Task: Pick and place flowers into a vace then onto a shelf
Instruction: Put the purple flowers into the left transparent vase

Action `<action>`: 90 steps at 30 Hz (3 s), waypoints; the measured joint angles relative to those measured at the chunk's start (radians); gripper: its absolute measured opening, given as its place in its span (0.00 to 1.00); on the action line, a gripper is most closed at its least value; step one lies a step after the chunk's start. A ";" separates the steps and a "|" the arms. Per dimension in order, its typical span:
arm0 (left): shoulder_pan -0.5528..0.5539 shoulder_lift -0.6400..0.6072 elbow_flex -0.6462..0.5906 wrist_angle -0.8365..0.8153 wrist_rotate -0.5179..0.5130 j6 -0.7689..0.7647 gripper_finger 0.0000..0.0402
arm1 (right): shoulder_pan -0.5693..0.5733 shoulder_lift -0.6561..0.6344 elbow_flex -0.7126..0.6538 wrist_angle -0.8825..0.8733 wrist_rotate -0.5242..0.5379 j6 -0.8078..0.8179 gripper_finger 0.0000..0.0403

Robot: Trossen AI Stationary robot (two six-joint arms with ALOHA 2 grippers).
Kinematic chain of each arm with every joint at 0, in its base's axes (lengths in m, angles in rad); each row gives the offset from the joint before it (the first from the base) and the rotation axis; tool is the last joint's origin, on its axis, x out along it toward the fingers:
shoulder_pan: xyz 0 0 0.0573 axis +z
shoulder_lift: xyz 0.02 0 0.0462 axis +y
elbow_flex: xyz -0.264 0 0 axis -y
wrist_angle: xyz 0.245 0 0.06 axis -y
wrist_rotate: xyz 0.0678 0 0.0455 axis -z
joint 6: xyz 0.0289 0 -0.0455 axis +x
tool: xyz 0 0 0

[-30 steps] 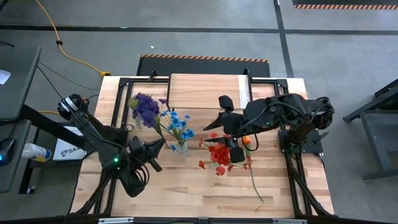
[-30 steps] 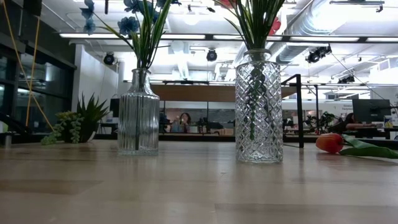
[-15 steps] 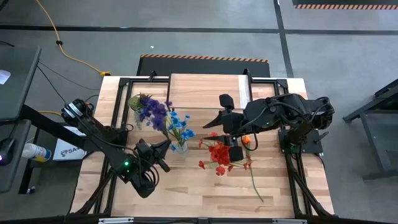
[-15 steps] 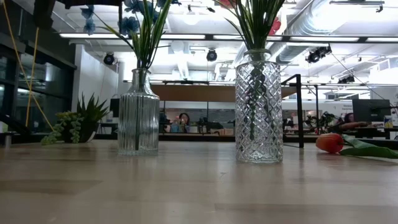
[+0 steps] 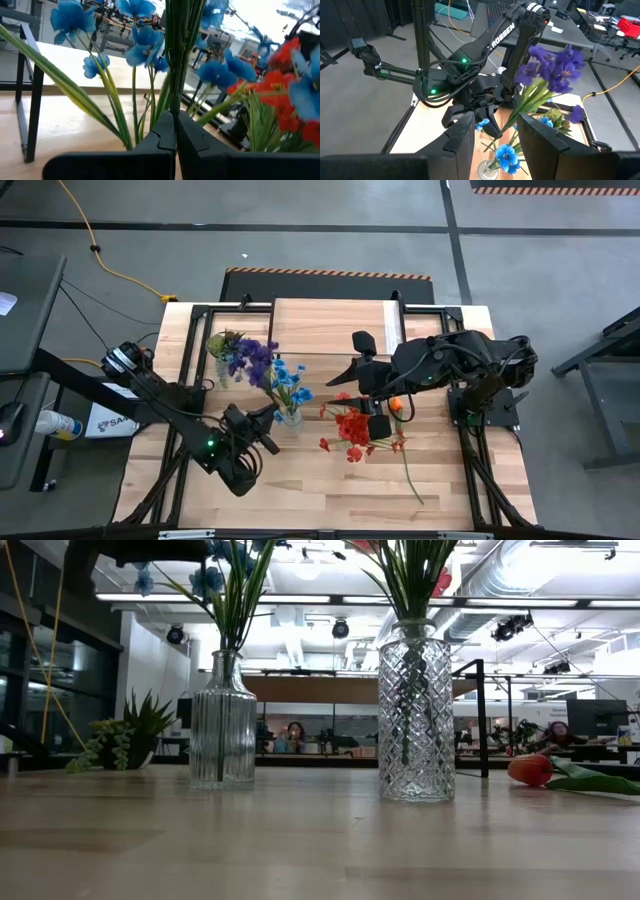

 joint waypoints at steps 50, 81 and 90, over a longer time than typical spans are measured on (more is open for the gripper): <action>0.075 0.111 -0.001 0.018 0.001 -0.045 0.08 | 0.000 0.000 0.000 0.004 -0.025 -0.024 0.35; 0.076 0.153 -0.001 0.015 0.077 -0.035 0.08 | 0.001 0.000 0.000 0.005 -0.057 -0.018 0.35; 0.076 0.160 -0.003 0.025 0.069 -0.036 0.08 | 0.001 0.000 0.000 0.020 -0.057 -0.018 0.35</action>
